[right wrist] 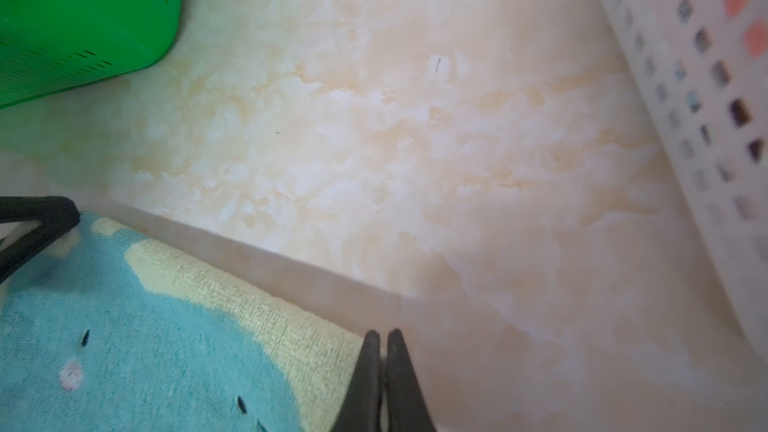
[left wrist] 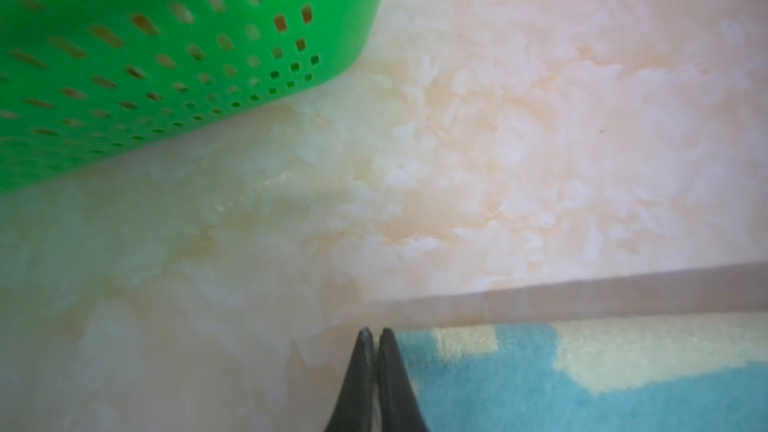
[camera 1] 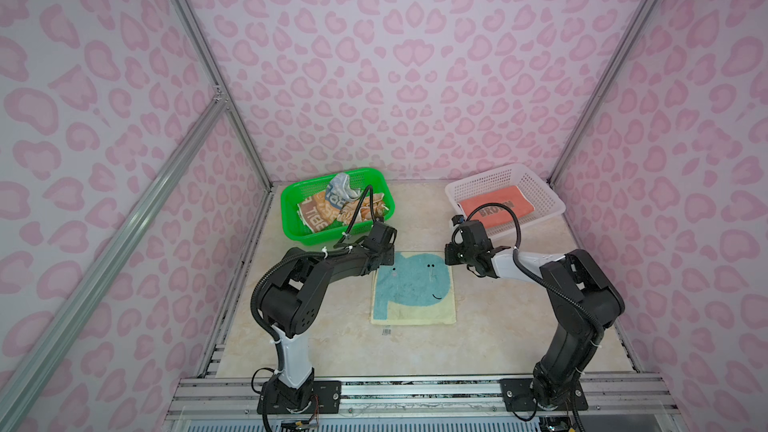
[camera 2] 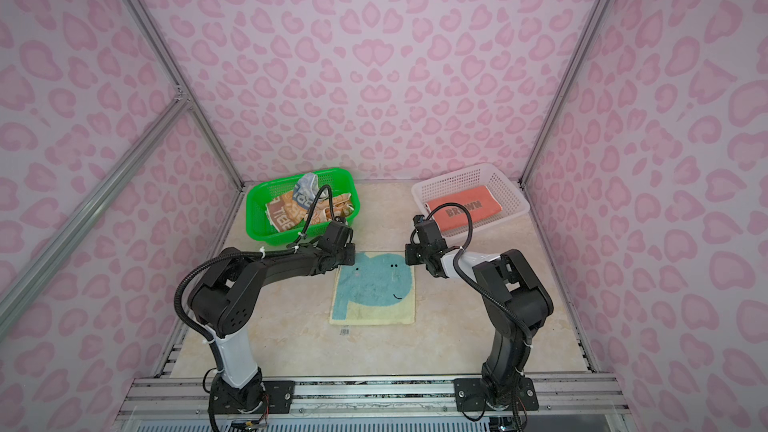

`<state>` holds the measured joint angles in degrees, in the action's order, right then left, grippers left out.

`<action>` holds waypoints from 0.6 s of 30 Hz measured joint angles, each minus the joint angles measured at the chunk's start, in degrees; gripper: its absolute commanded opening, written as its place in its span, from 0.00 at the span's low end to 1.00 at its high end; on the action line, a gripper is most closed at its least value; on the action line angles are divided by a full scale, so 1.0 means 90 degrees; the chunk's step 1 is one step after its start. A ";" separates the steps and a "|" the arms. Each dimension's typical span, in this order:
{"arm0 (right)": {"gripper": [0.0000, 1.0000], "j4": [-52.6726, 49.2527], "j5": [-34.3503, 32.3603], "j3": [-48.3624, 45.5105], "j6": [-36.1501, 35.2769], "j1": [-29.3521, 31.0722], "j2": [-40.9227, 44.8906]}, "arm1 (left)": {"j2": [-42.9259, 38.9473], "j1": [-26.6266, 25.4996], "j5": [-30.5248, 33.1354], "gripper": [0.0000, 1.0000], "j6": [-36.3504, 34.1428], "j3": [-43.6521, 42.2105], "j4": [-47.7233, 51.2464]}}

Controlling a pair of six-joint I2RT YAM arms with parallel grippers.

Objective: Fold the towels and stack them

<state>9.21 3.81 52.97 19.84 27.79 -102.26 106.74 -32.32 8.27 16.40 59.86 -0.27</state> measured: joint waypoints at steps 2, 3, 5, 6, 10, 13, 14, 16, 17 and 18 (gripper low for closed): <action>0.00 0.0019 0.0085 0.0000 -0.0070 -0.0007 0.0097 | -0.0240 0.0000 0.0029 0.02 -0.0029 -0.0158 -0.0187; 0.00 0.0044 0.0121 -0.0007 -0.0107 -0.0007 0.0153 | -0.0381 0.0000 0.0051 0.02 -0.0056 -0.0267 -0.0321; 0.00 0.0143 0.0187 -0.0063 -0.0163 -0.0007 0.0265 | -0.0627 0.0000 0.0063 0.02 -0.0104 -0.0464 -0.0491; 0.00 0.0192 0.0236 -0.0102 -0.0182 -0.0007 0.0323 | -0.0758 0.0000 0.0078 0.02 -0.0138 -0.0580 -0.0602; 0.00 0.0321 0.0357 -0.0340 -0.0260 -0.0012 0.0610 | -0.1273 -0.0002 0.0087 0.02 -0.0163 -0.1073 -0.0913; 0.00 0.0481 0.0486 -0.0554 -0.0270 -0.0010 0.0872 | -0.1661 -0.0007 0.0080 0.02 -0.0214 -0.1428 -0.1103; 0.00 0.0549 0.0529 -0.0648 -0.0270 -0.0010 0.0981 | -0.1795 -0.0010 0.0075 0.02 -0.0221 -0.1552 -0.1154; 0.00 0.0644 0.0627 -0.0831 -0.0255 -0.0010 0.1173 | -0.2057 -0.0039 0.0063 0.02 -0.0231 -0.1778 -0.1202; 0.00 0.0687 0.0651 -0.0937 -0.0248 -0.0010 0.1280 | -0.2210 -0.0061 0.0044 0.02 -0.0233 -0.1892 -0.1214; 0.00 0.0692 0.0680 -0.1039 -0.0243 -0.0007 0.1394 | -0.2361 -0.0092 0.0024 0.02 -0.0236 -0.1994 -0.1222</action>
<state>15.44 9.93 43.62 17.65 27.73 -89.71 85.49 -33.15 8.49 14.28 41.91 -11.27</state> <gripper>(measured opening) 0.068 0.063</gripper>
